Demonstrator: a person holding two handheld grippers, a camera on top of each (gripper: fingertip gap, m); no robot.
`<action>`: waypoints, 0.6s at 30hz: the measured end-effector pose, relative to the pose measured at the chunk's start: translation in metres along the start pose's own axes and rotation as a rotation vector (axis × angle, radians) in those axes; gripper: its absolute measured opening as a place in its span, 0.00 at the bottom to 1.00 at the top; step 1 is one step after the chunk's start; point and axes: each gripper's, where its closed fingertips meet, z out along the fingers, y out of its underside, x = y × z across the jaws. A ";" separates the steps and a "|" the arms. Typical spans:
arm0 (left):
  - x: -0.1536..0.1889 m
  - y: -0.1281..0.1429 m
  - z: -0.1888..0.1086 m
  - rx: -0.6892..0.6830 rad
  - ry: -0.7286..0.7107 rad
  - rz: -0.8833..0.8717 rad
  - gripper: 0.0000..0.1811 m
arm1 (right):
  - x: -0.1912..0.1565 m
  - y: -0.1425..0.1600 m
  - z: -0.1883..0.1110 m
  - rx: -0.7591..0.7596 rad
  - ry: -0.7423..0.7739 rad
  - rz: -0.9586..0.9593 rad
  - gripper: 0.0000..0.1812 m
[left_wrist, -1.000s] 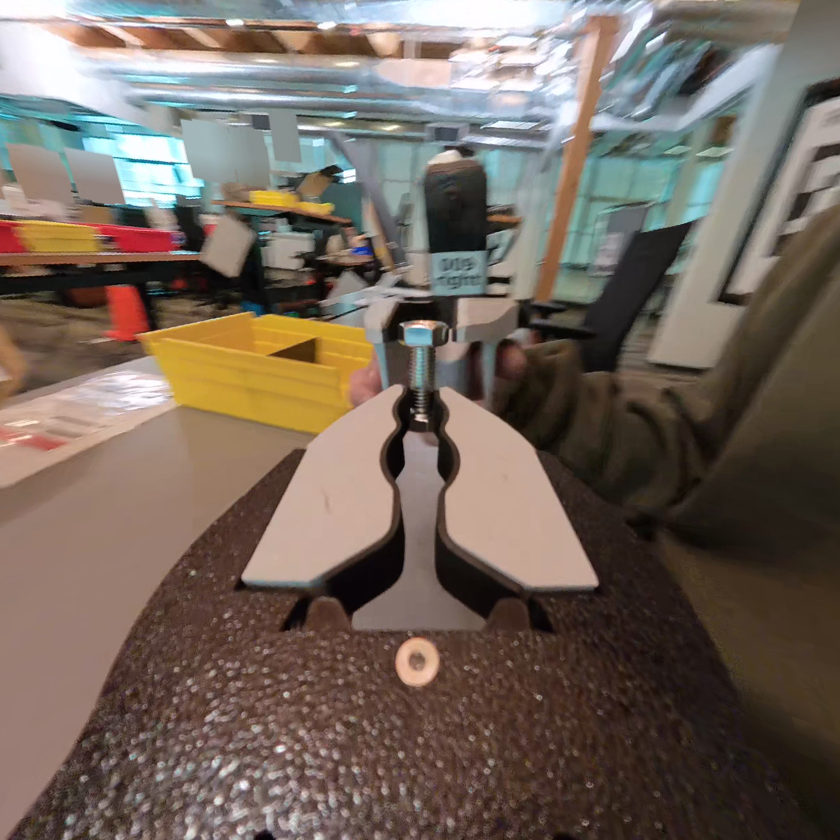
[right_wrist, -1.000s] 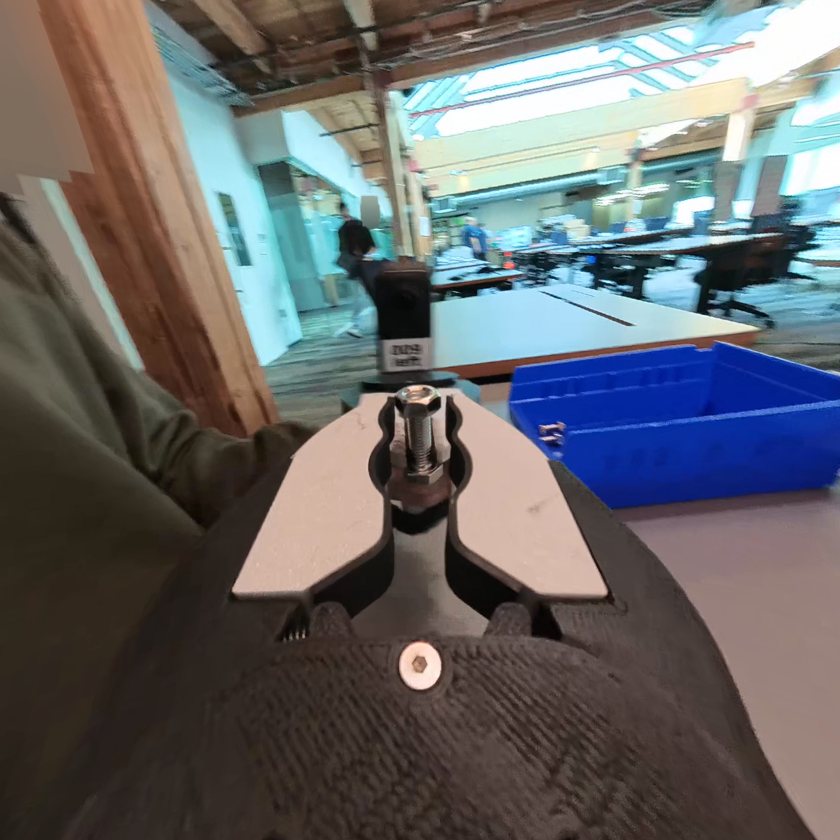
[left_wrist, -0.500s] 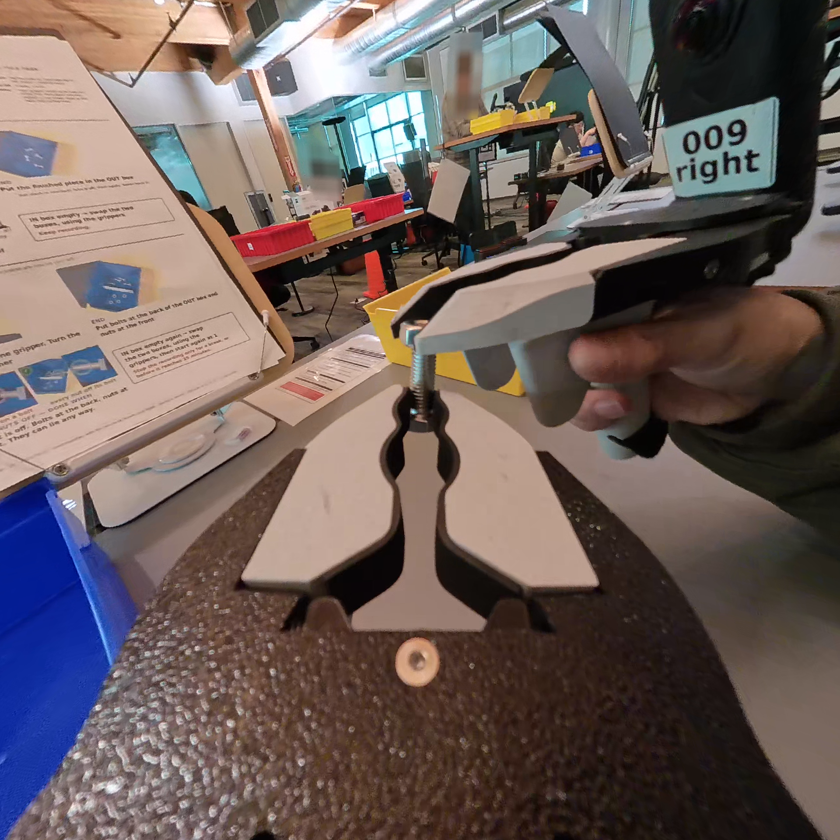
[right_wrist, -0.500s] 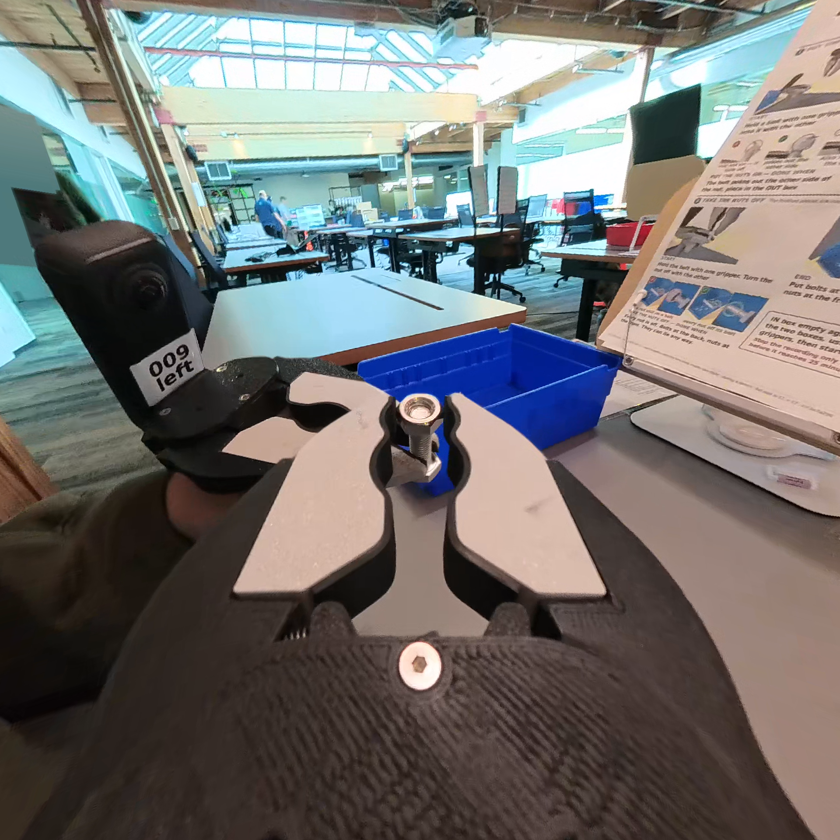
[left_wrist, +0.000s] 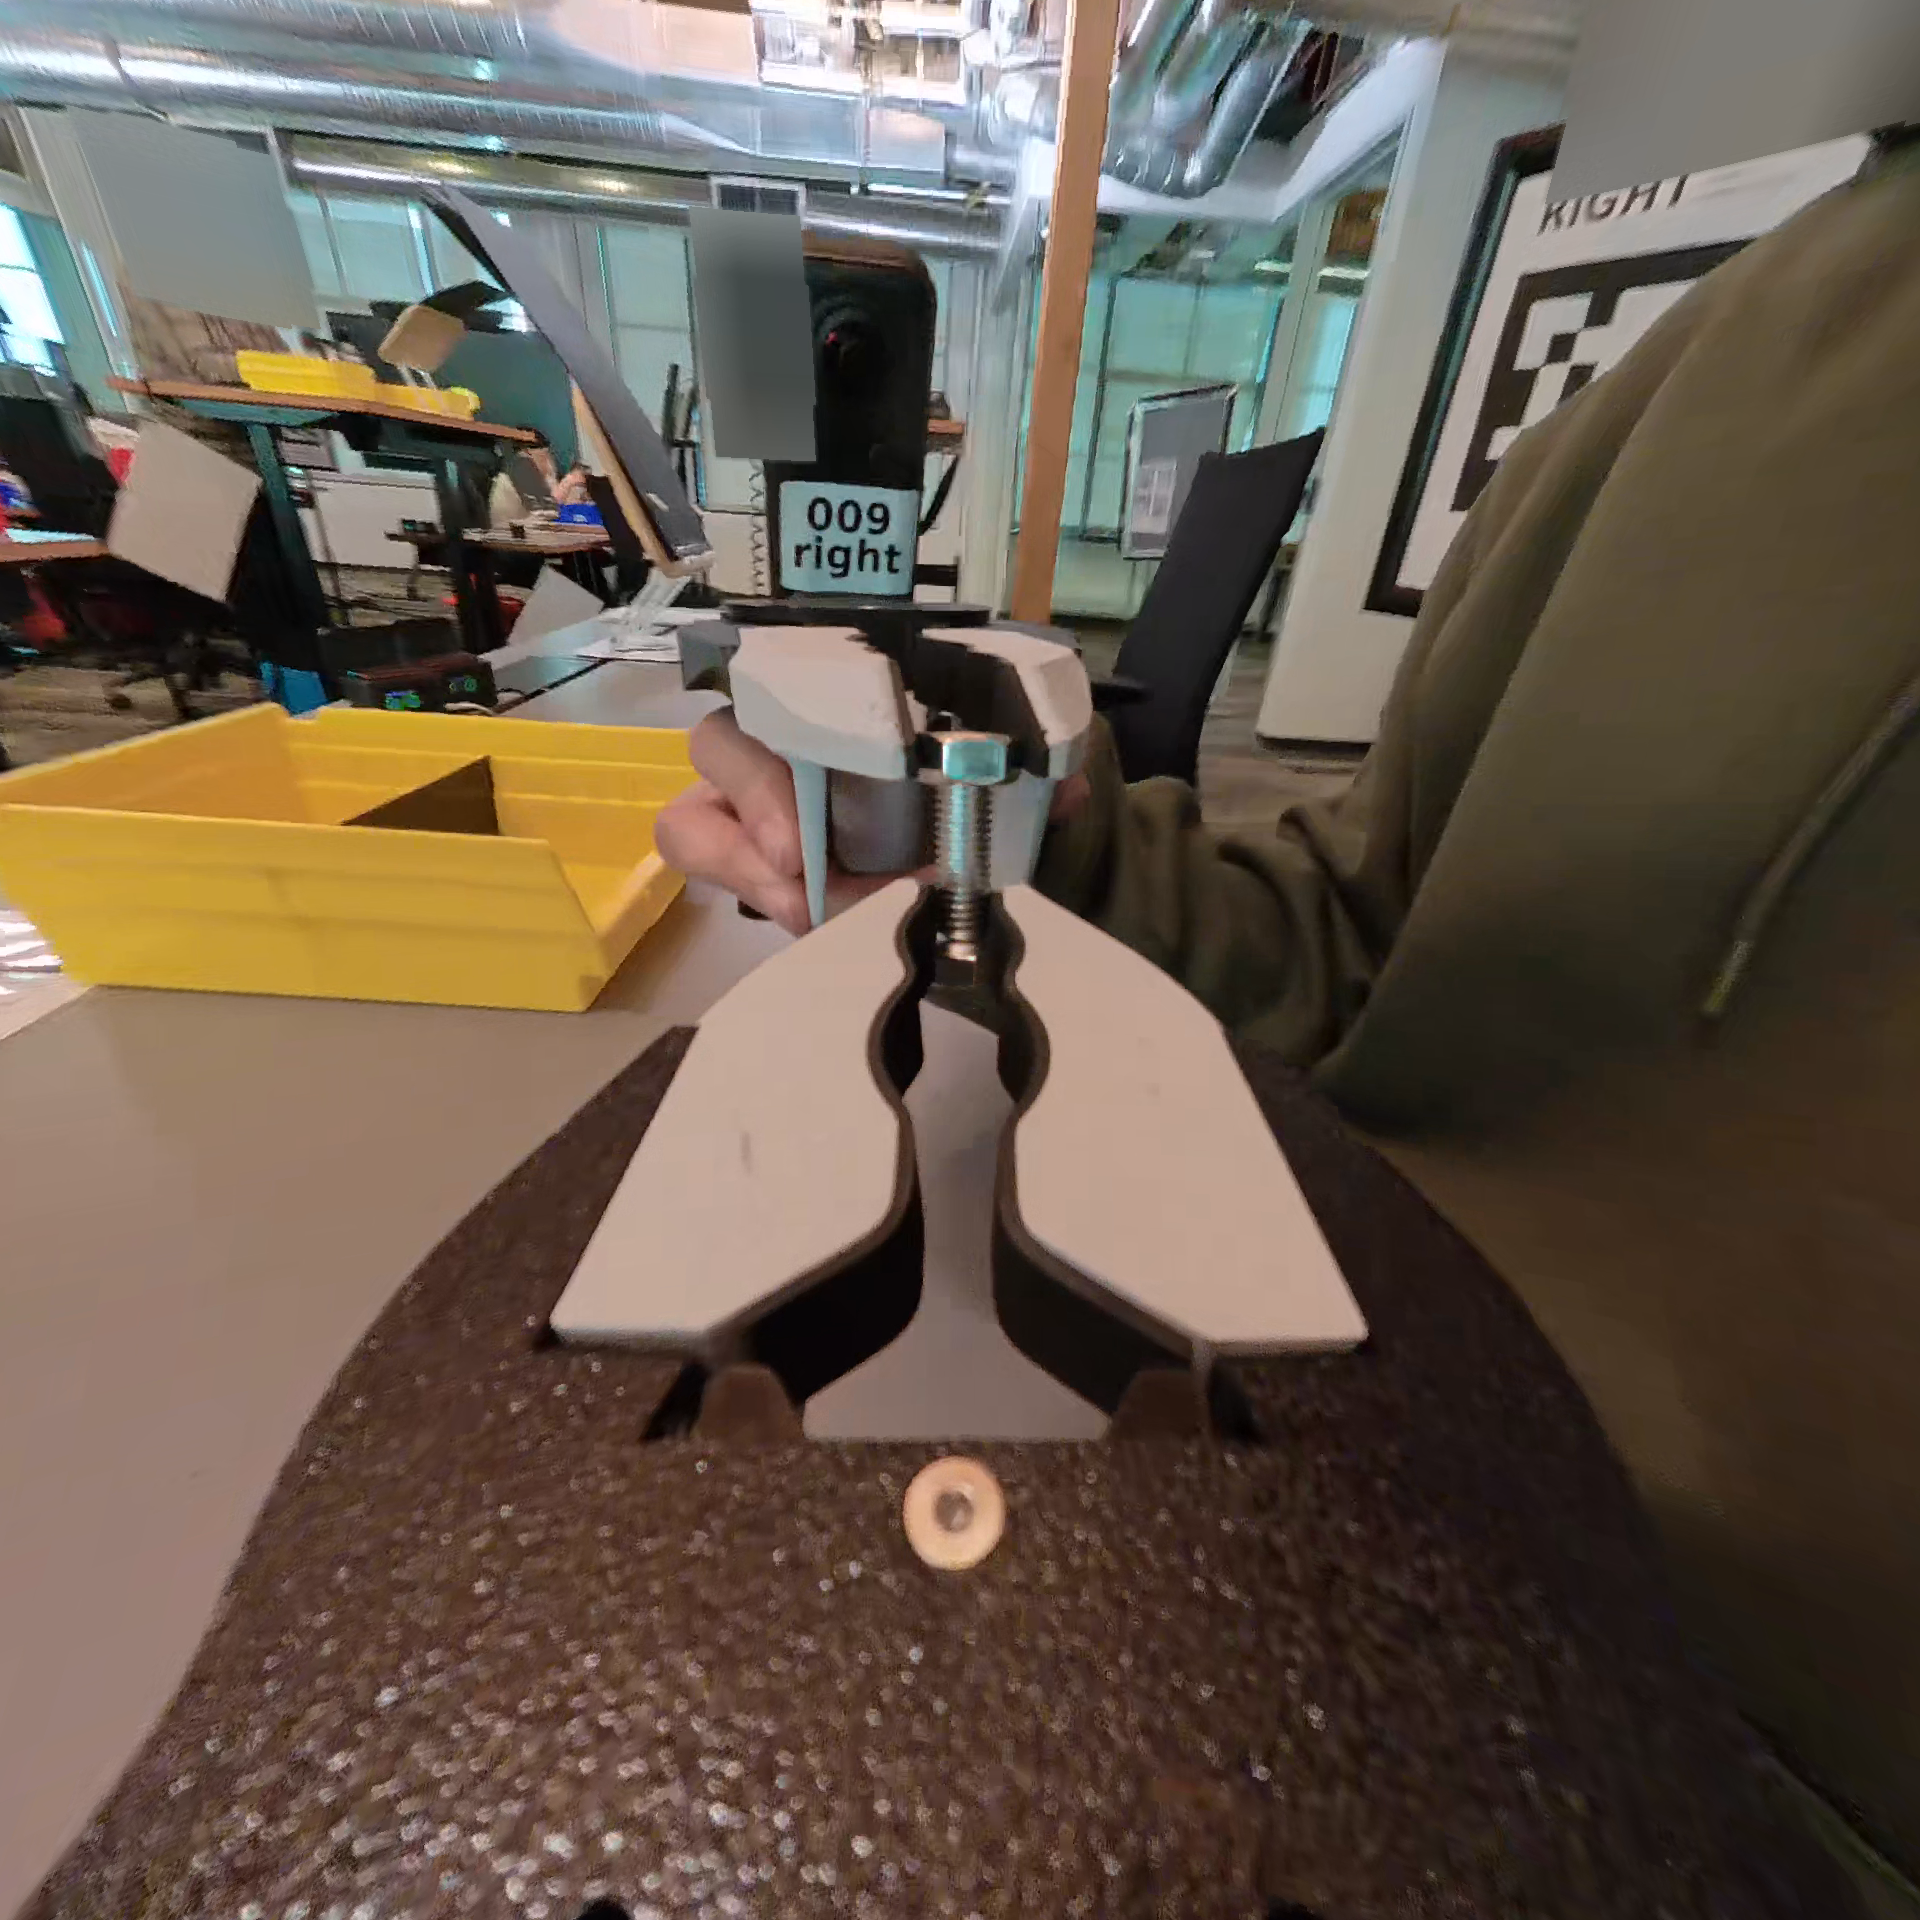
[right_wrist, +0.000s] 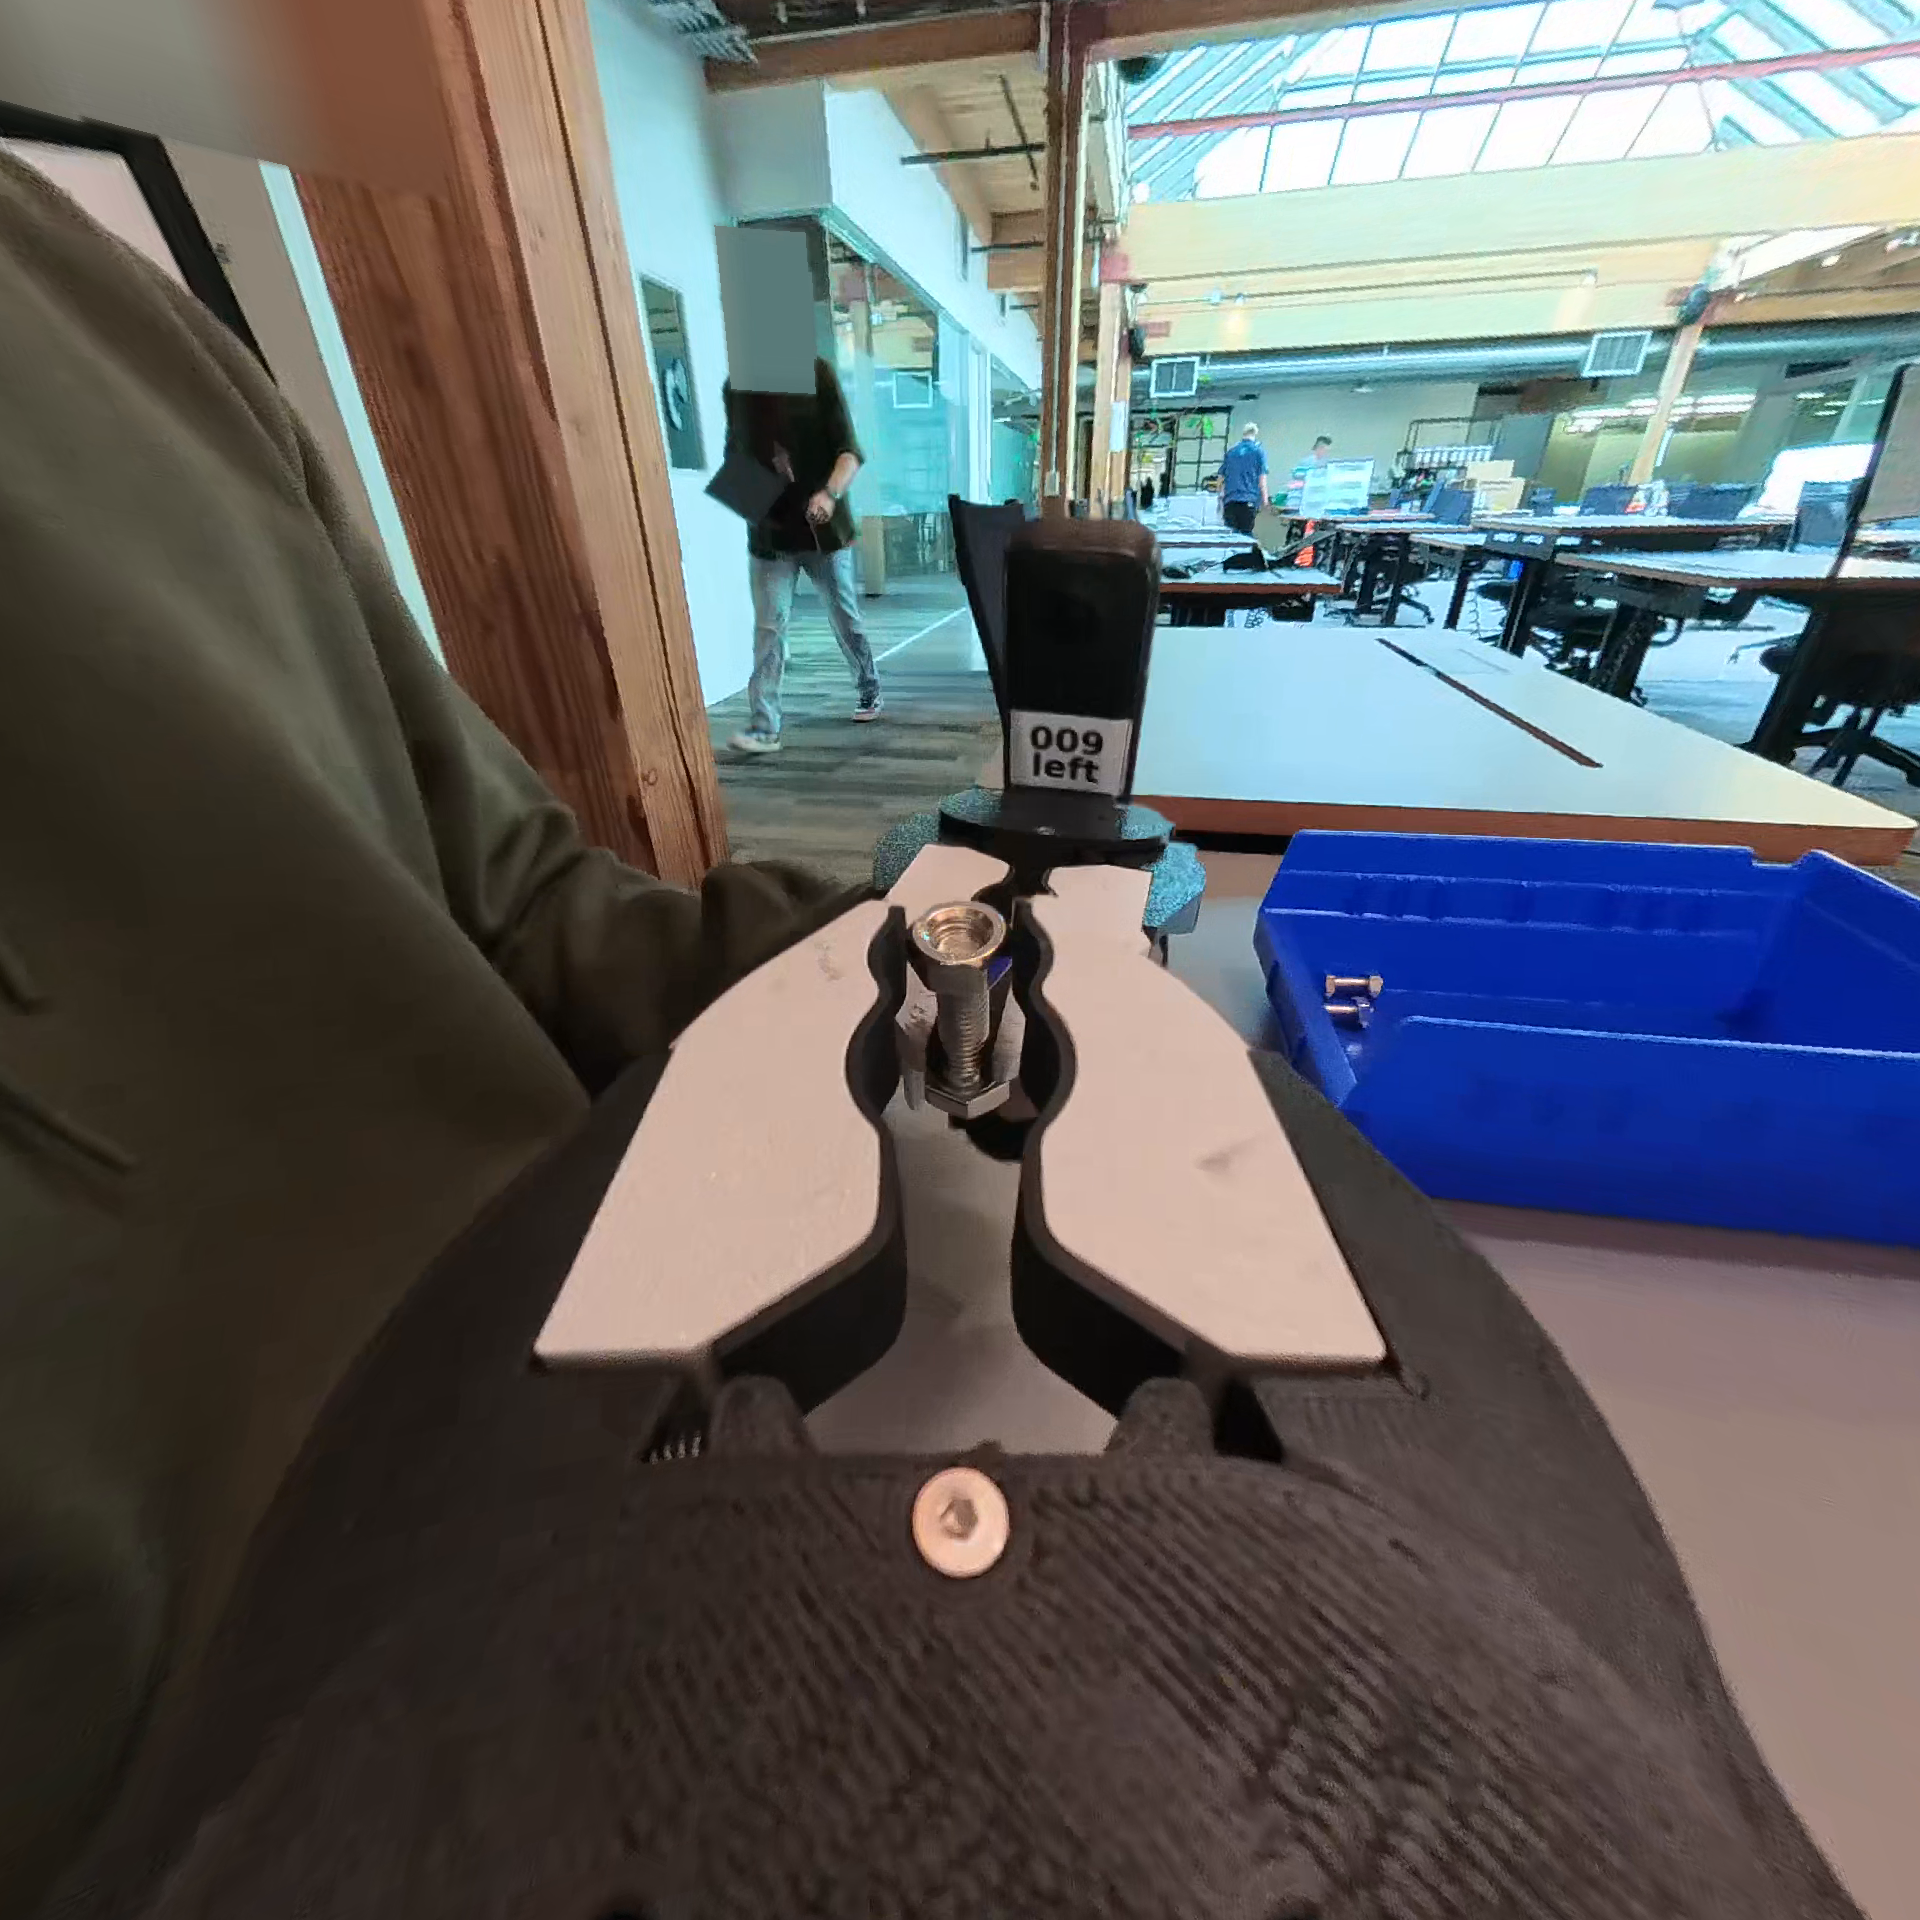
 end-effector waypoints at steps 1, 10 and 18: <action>-0.001 0.002 0.000 0.006 0.006 -0.021 0.05 | 0.000 0.001 0.000 -0.003 -0.009 0.003 0.11; -0.057 -0.001 -0.014 -0.018 -0.478 0.122 0.05 | 0.053 0.013 -0.013 -0.025 0.350 0.064 0.21; -0.082 -0.007 -0.032 -0.118 -0.818 0.319 0.05 | 0.080 0.007 -0.006 0.048 0.634 0.149 0.16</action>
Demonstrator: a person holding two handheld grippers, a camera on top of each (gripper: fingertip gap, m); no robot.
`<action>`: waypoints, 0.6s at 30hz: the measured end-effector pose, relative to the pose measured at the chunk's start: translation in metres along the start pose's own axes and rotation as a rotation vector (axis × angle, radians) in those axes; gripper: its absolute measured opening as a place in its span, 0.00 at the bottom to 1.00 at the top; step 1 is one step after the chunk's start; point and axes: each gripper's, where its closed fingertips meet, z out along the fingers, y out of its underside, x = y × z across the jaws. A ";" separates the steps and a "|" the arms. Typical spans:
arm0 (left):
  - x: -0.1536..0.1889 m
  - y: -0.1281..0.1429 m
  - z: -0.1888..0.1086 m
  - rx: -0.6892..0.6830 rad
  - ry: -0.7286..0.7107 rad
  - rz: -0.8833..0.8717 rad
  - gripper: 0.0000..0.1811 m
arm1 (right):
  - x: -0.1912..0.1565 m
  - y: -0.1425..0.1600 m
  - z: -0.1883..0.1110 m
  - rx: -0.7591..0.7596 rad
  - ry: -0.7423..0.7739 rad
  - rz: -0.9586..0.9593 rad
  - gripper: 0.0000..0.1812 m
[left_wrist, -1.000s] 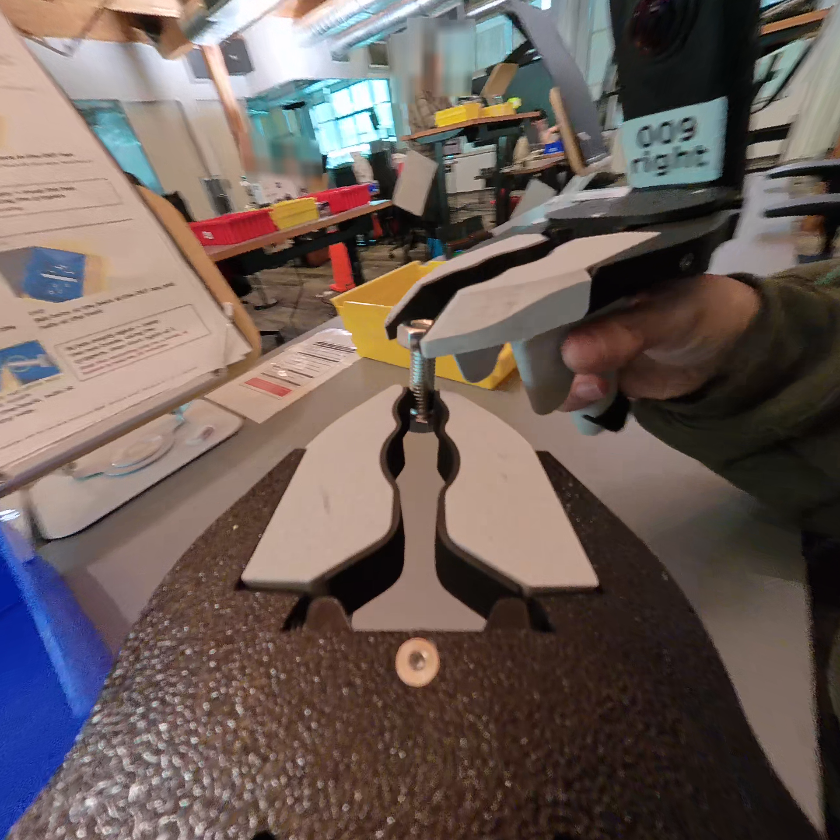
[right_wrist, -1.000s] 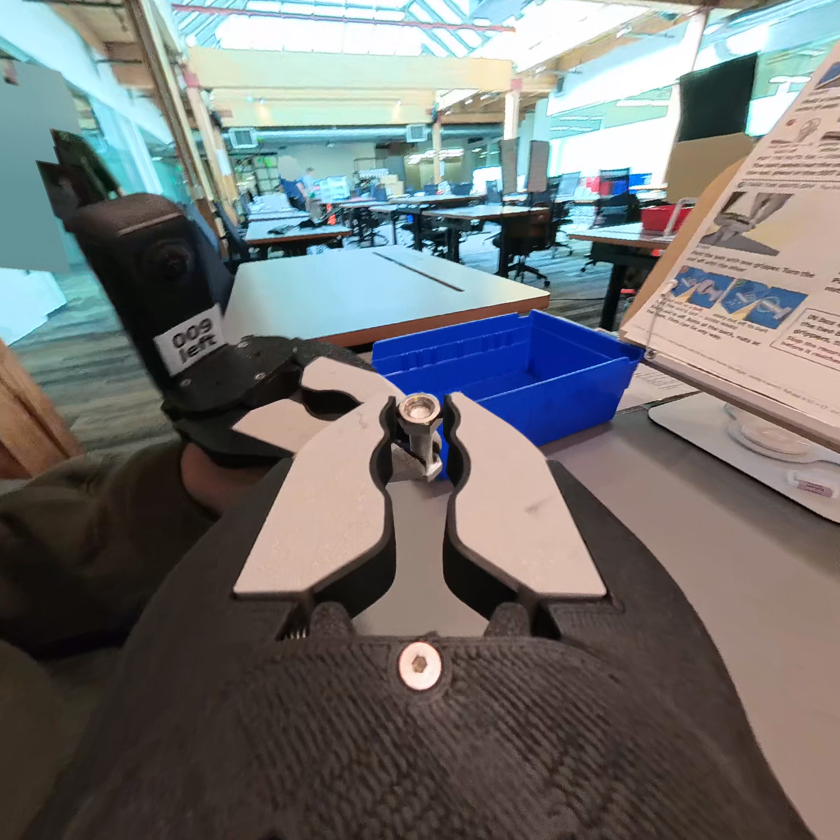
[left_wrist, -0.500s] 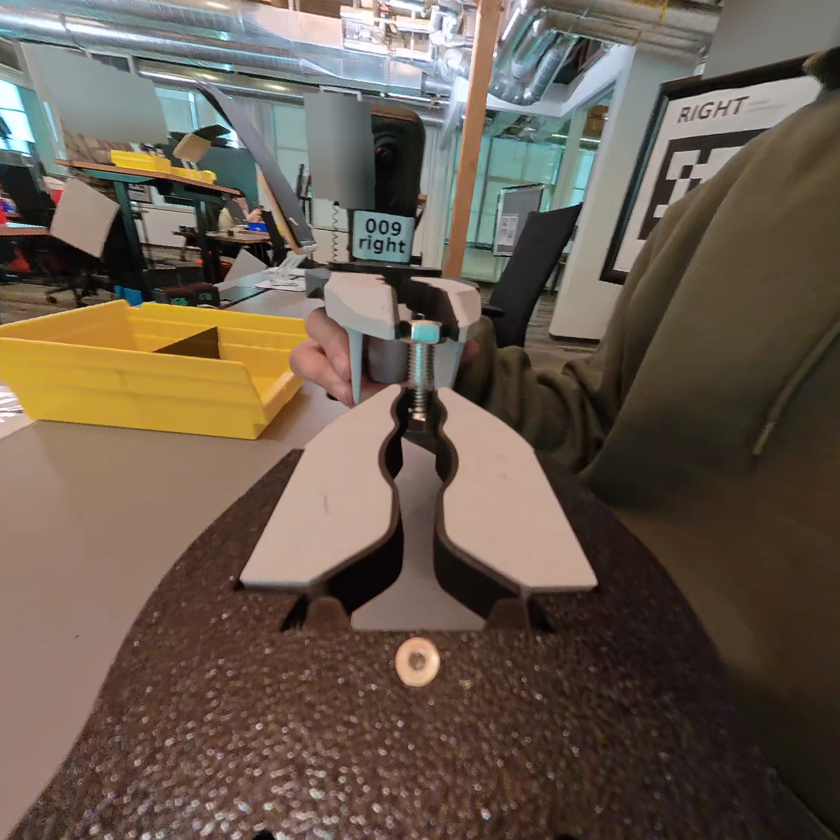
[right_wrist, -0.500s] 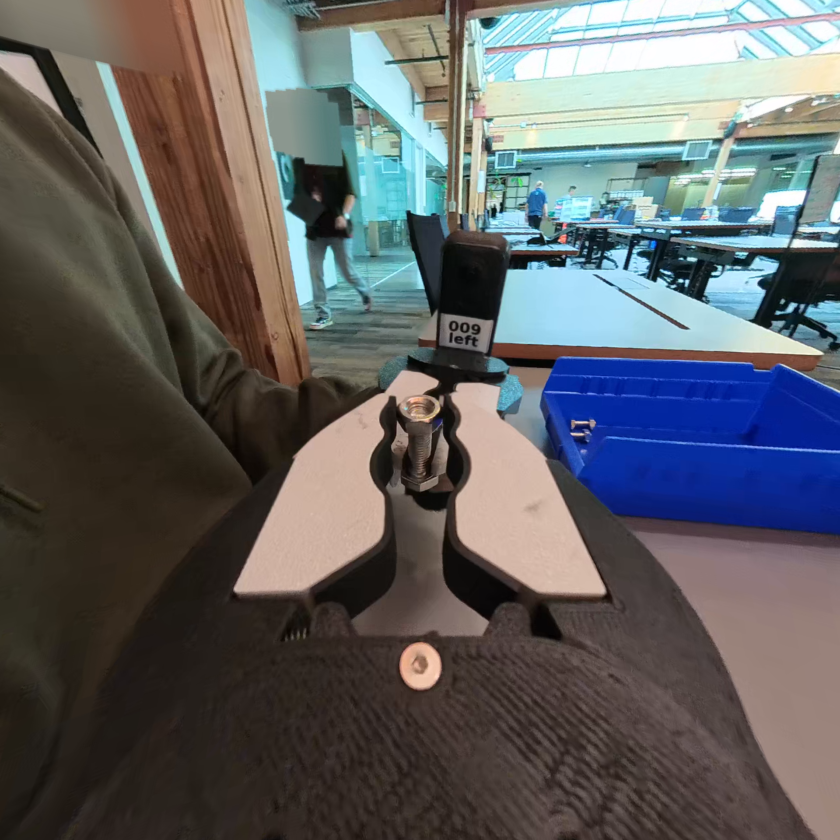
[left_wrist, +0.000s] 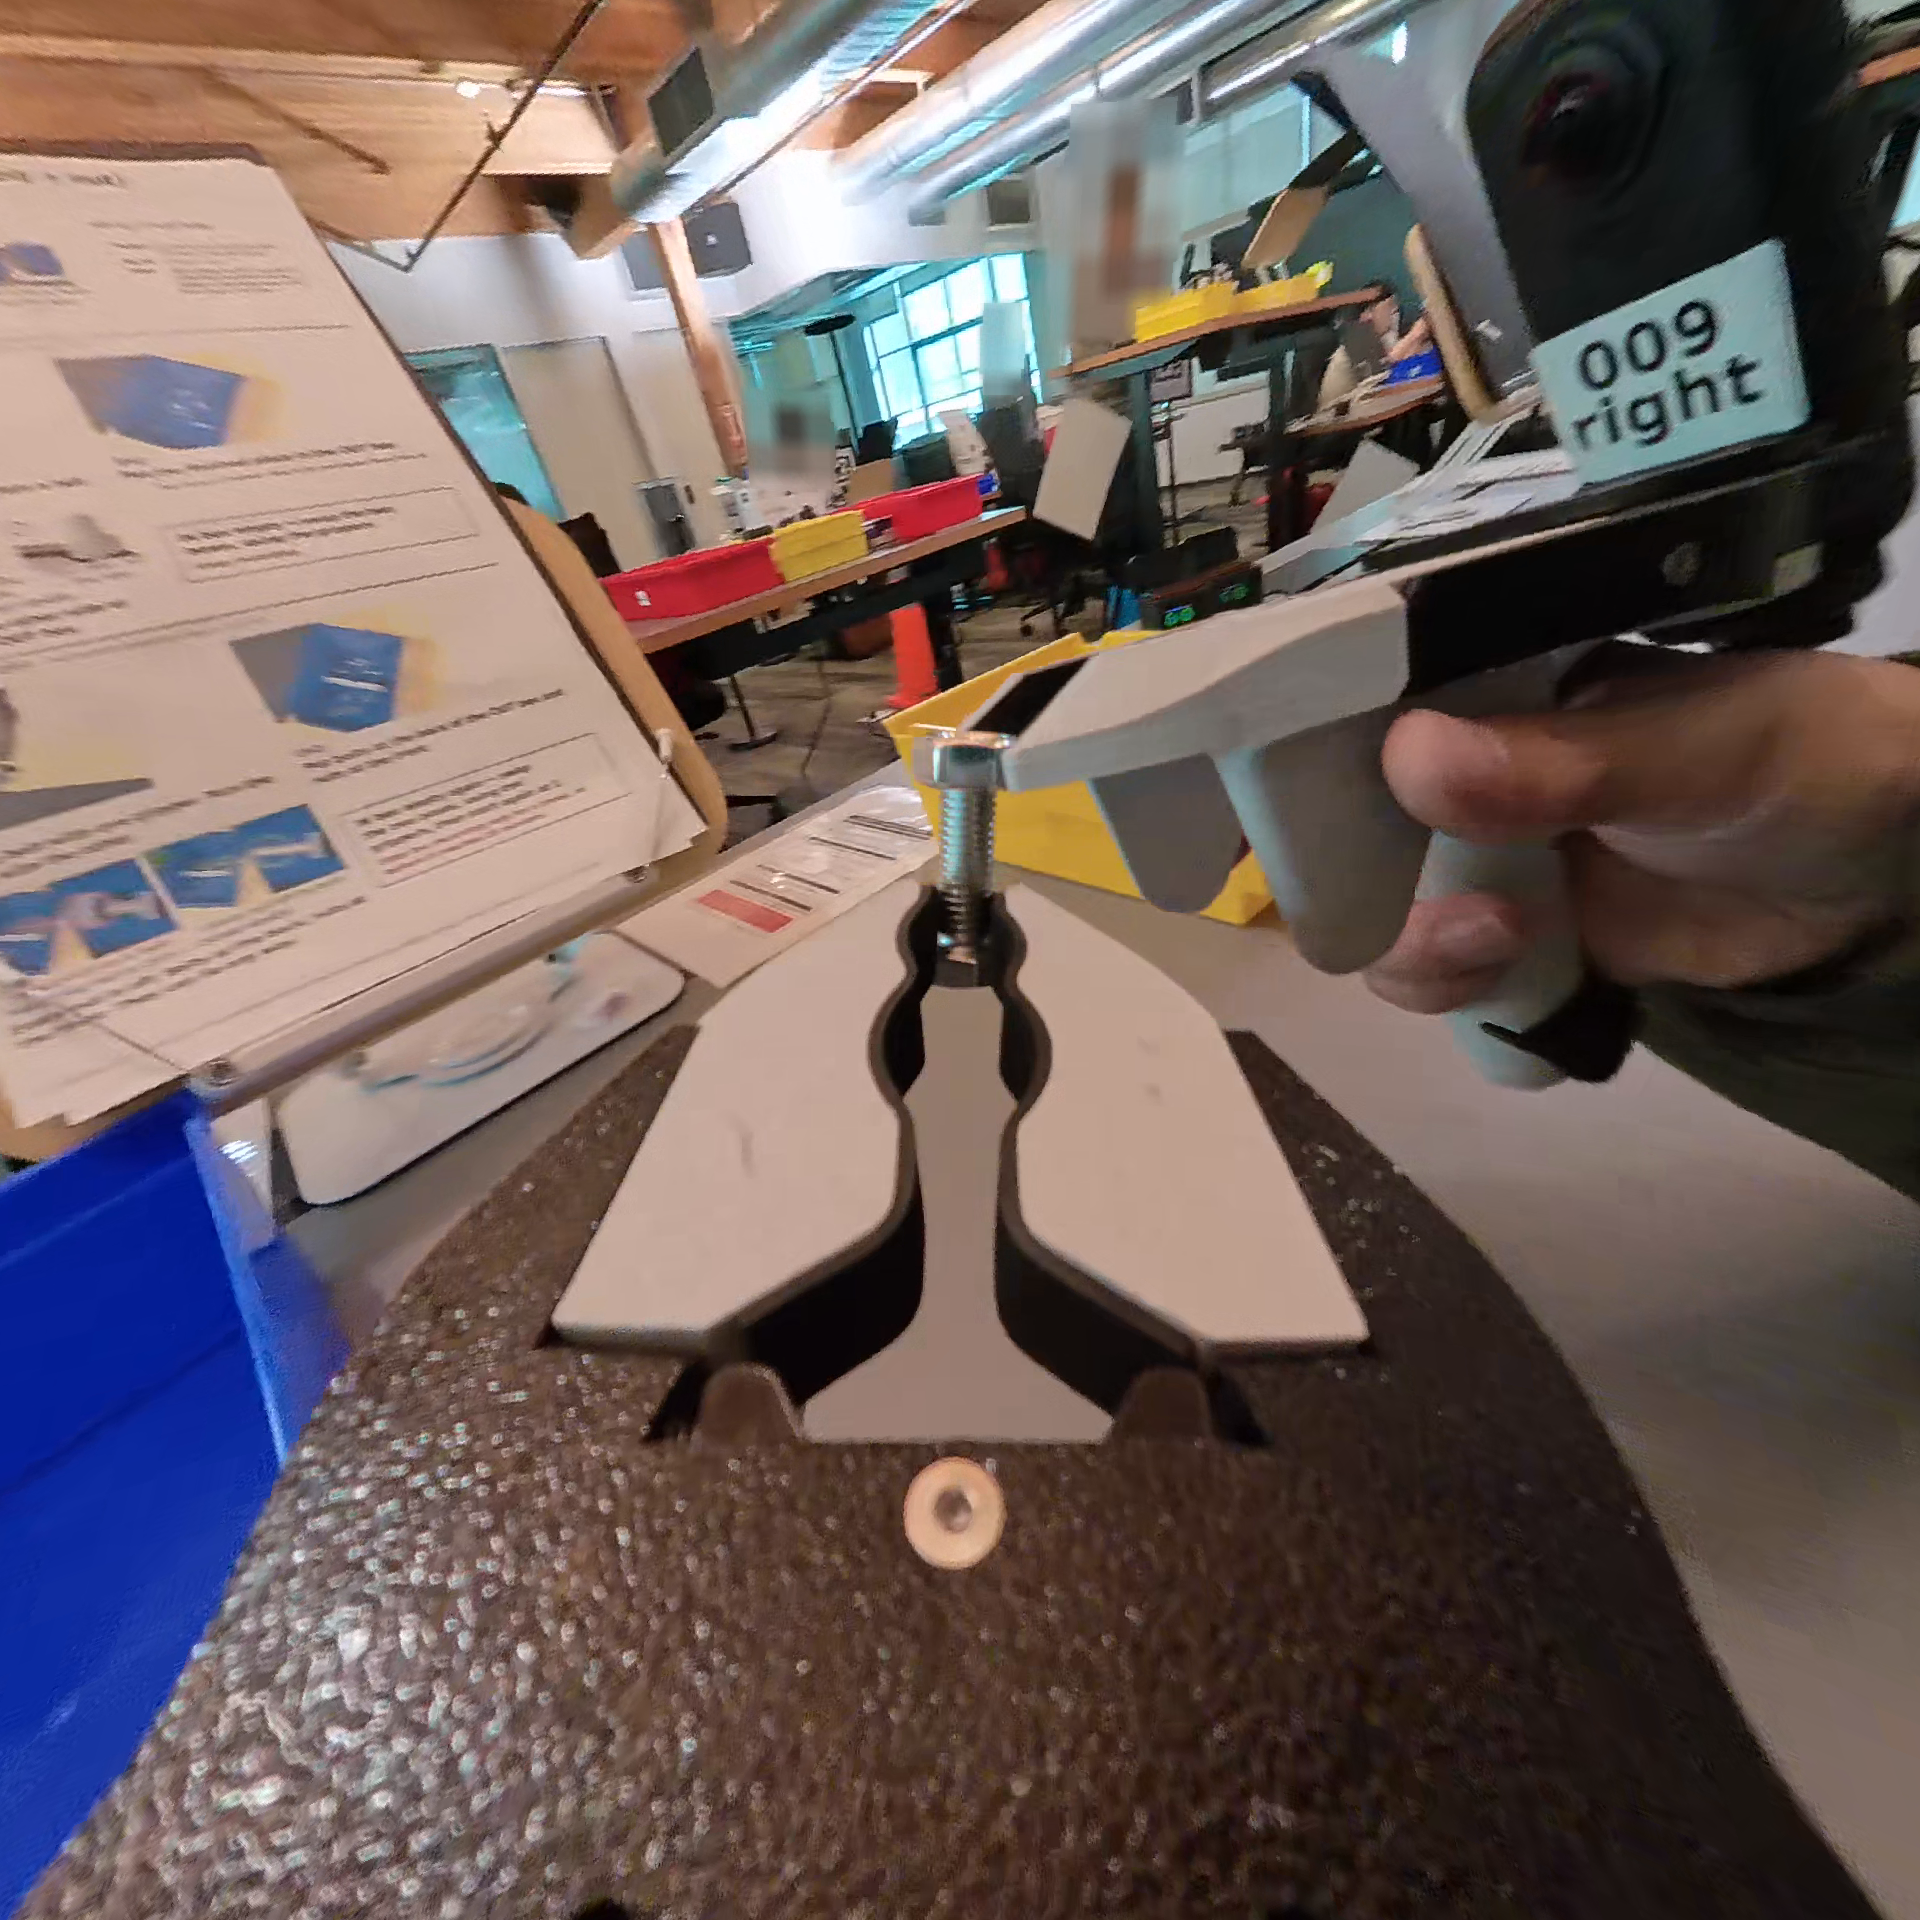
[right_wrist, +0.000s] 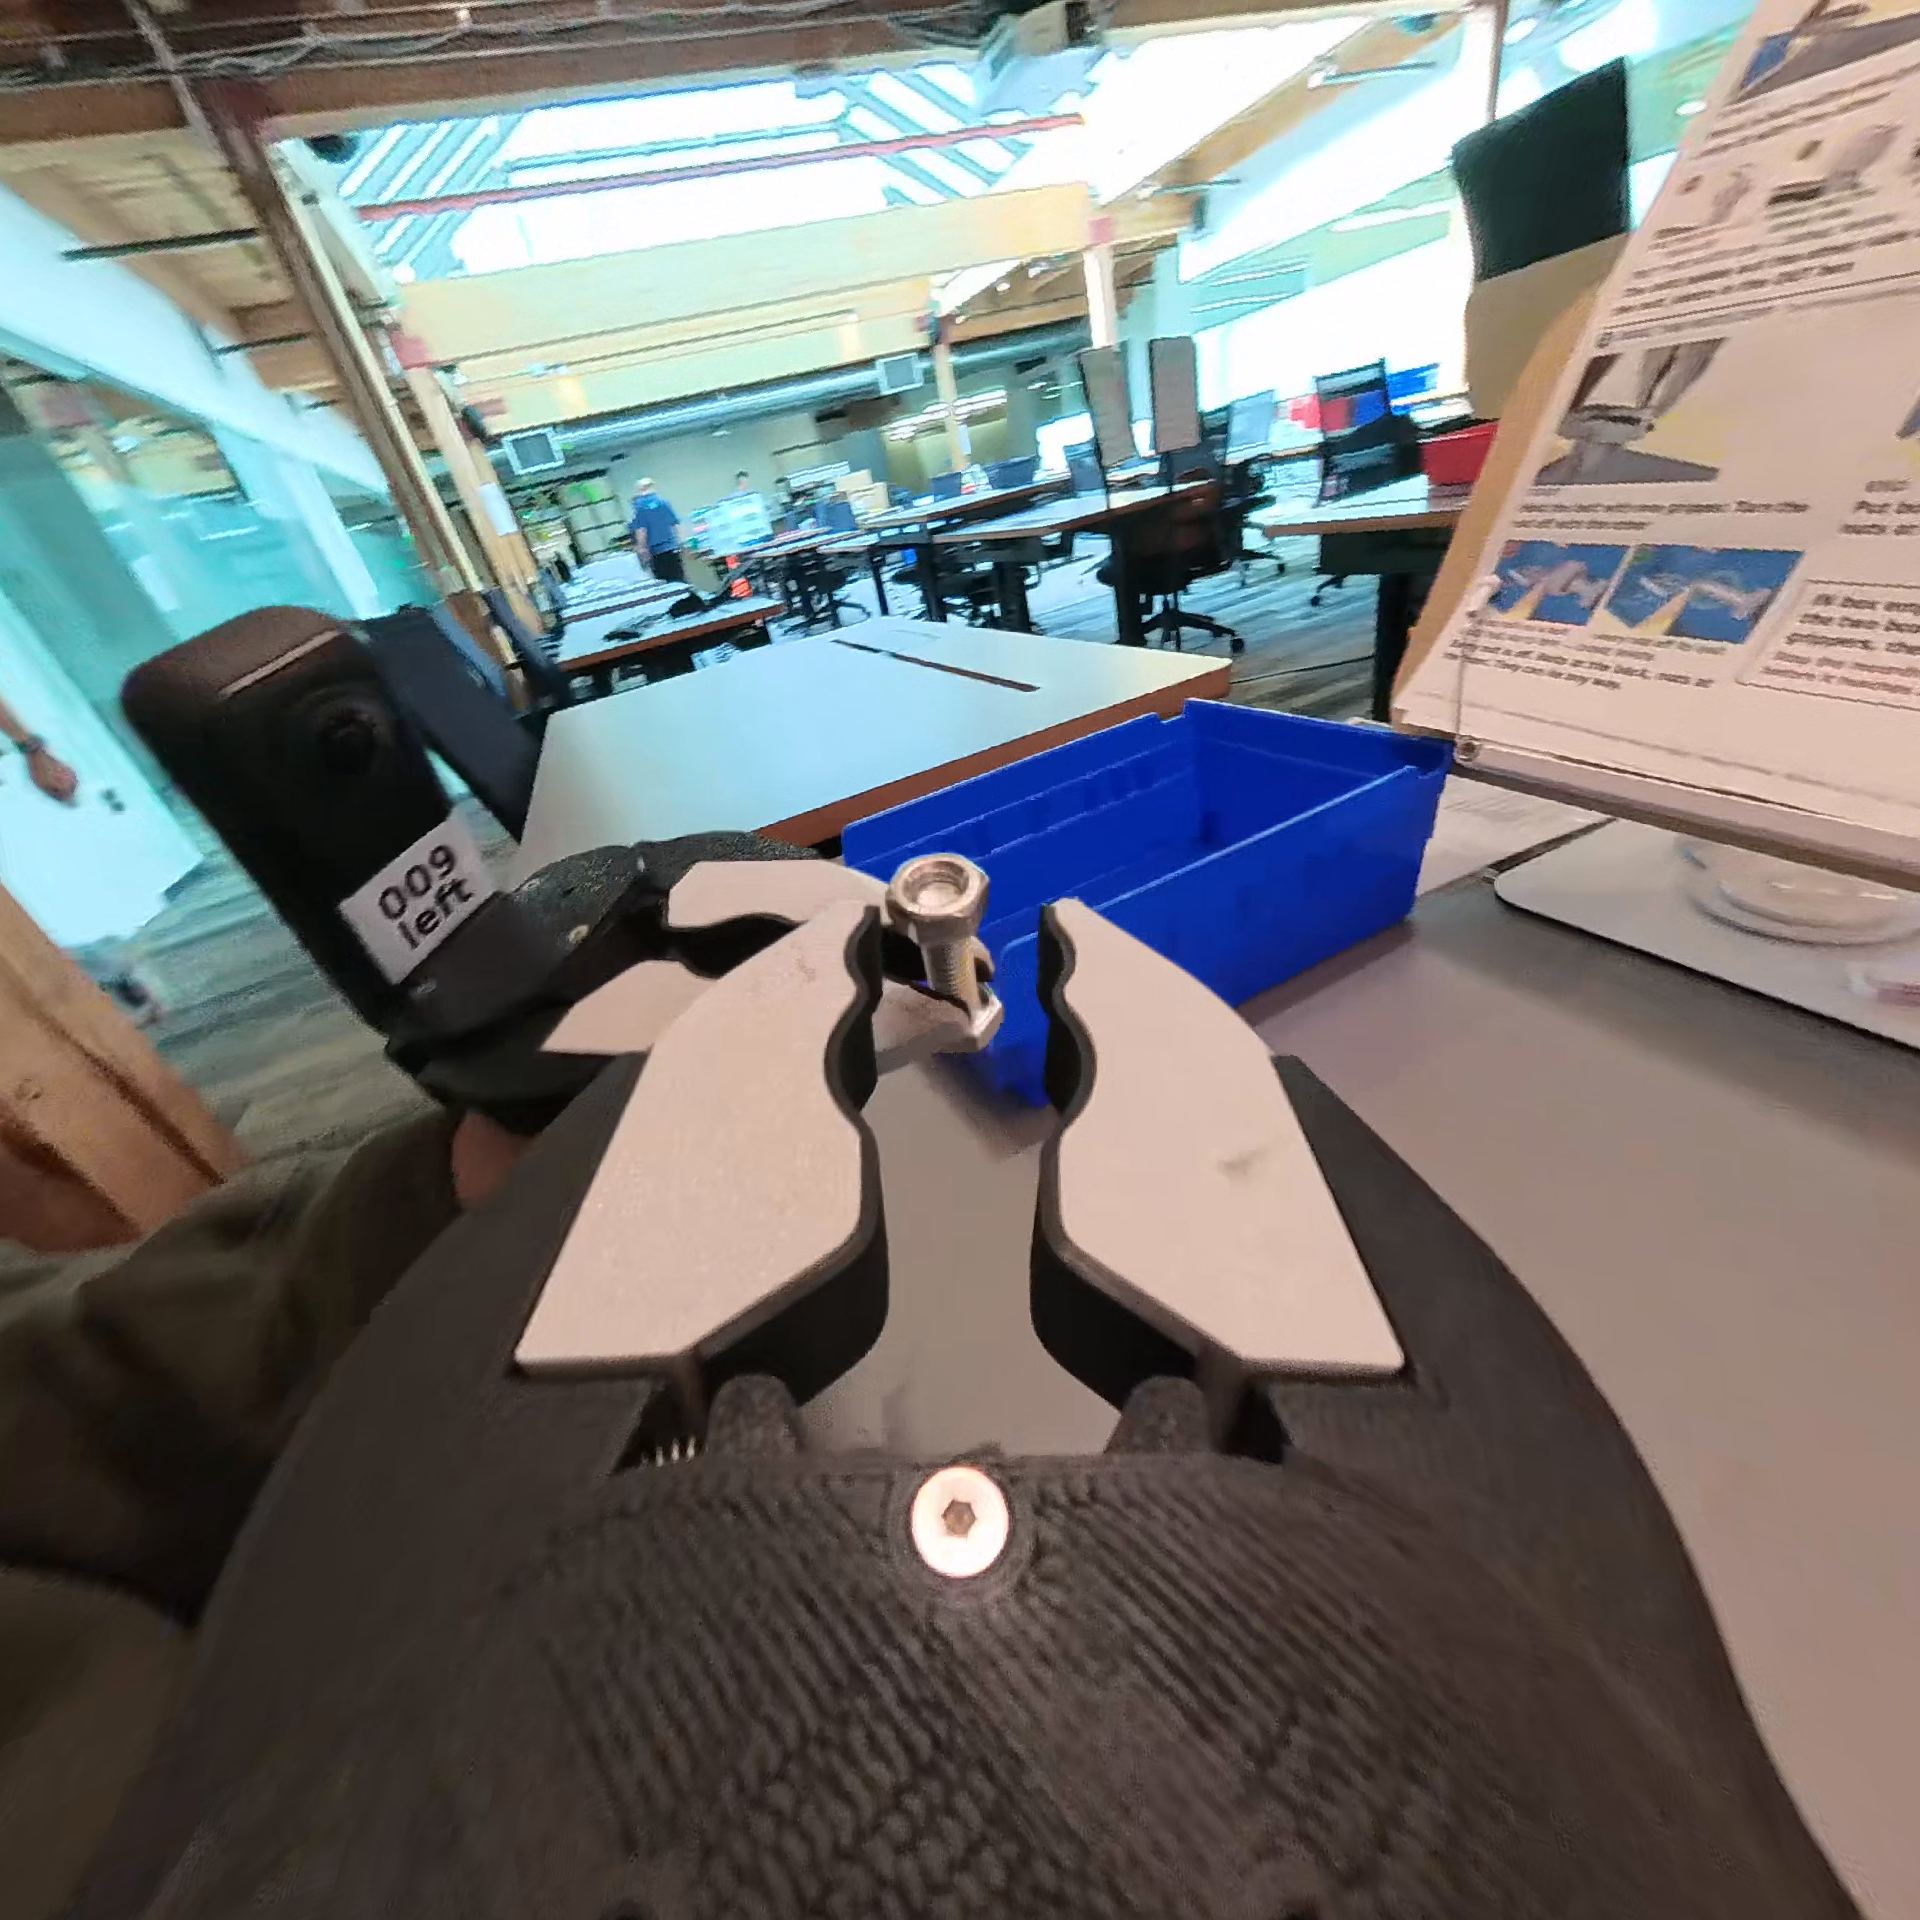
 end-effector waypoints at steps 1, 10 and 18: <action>0.001 0.000 0.001 -0.005 0.002 0.012 0.05 | 0.000 -0.001 0.002 0.013 0.018 0.001 0.15; 0.019 0.001 -0.004 -0.003 0.214 -0.099 0.05 | -0.010 0.003 0.000 -0.052 -0.088 -0.087 0.11; 0.083 -0.022 -0.044 0.107 0.870 -0.294 0.05 | -0.073 0.008 -0.049 -0.059 -0.686 -0.147 0.11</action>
